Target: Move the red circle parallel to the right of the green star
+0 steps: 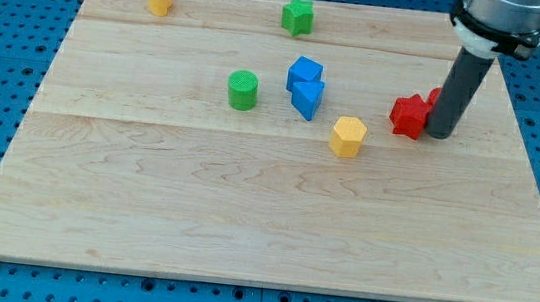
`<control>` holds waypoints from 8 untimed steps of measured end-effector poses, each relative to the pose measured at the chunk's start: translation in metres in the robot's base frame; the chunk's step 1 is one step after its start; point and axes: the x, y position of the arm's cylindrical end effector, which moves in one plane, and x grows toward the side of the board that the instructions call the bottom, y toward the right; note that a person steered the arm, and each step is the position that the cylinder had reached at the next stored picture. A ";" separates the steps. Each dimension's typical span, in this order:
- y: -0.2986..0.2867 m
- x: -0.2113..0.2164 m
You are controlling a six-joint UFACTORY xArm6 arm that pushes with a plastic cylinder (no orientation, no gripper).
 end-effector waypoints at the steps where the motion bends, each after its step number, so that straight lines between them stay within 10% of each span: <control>1: 0.012 0.003; 3: -0.010 -0.088; 5: -0.082 -0.086; 8: -0.020 -0.126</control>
